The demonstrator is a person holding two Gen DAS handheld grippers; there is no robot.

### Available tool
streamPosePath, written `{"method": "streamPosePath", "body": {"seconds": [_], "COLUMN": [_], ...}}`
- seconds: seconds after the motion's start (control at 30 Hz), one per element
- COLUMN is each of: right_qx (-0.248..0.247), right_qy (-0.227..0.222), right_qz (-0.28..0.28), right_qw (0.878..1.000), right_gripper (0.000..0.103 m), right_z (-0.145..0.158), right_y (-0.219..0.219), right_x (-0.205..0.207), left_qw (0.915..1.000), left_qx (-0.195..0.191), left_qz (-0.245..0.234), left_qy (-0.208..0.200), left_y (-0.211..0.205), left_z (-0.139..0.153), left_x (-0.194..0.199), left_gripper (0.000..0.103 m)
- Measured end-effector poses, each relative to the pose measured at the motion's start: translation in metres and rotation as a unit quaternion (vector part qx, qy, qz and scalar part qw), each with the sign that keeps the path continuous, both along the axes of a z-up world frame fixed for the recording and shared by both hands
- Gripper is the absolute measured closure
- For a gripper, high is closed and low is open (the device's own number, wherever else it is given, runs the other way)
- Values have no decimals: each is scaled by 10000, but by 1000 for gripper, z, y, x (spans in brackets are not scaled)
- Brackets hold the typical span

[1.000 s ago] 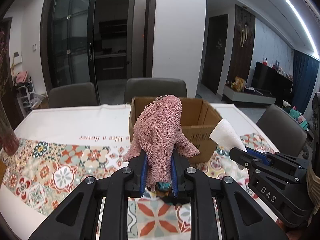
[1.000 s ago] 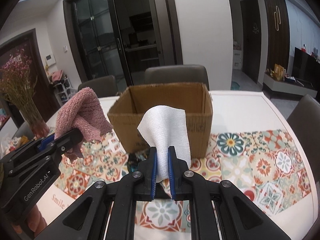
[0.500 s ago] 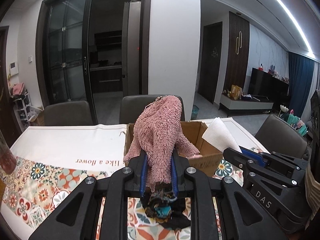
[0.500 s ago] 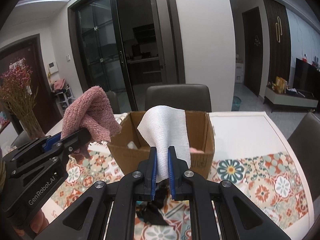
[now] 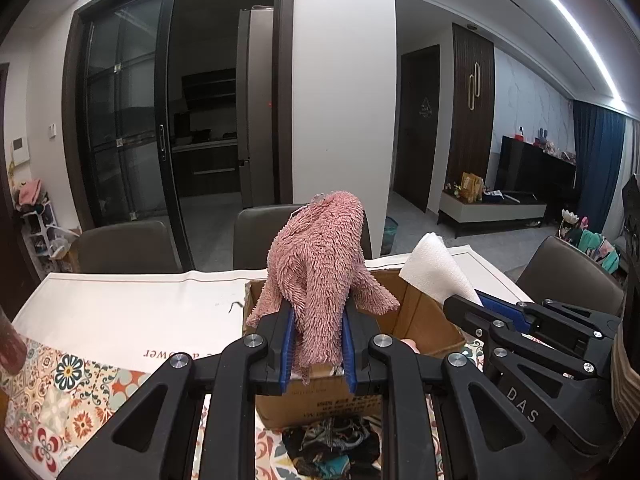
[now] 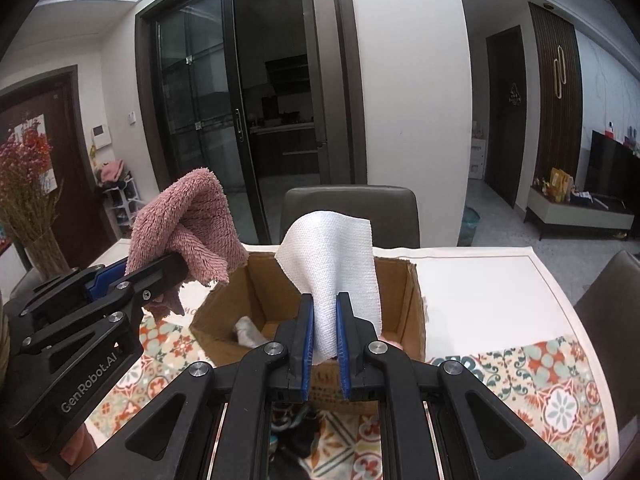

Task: Organize soft objects
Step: 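Lift and carry the pink towel and white cloth over the box with both tools, then open both tools to drop the towel and white cloth into the box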

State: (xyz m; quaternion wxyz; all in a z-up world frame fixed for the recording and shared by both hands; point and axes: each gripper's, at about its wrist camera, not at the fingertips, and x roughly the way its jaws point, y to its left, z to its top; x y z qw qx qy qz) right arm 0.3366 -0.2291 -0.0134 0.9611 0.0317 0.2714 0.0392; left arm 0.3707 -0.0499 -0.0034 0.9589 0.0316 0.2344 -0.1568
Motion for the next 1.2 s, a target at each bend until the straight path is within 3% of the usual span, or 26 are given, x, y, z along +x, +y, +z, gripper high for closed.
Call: {"method": "streamPosePath", "body": {"seconds": [0.5,0.67,0.7,0.77,0.83,1.2], "right_qx": [39,7,12,56,106,179], "right_qy": [359,522,574,643,657,644], "right_qz": [-1,19,10,-19,-98,-462], "right_qw": [9993,9986,9983,9979,9977,9967], "right_gripper": [91,87,84,67,62,49], "right_z": [-19,-24,-26,-29,-29,-24], "right_y": [-5,-3,-5,-8,-13,-22], "right_x": [42,53,55,59,58,34], "left_qw": [9988,9985,9985,9987,9988,9991], "left_qx": [56,52,77,148,199,314], "left_qz": [-153,-181,-182,-126,-102,103], "left_qy": [460,520,512,469,426,251], "left_y": [-16,-17,-18,-19,-19,-9], "left_z": [-21,-23,-22,-22,-21,-16], "left_x": [49,56,56,55,52,19], "left_gripper": [81,56,55,51,44,22]}}
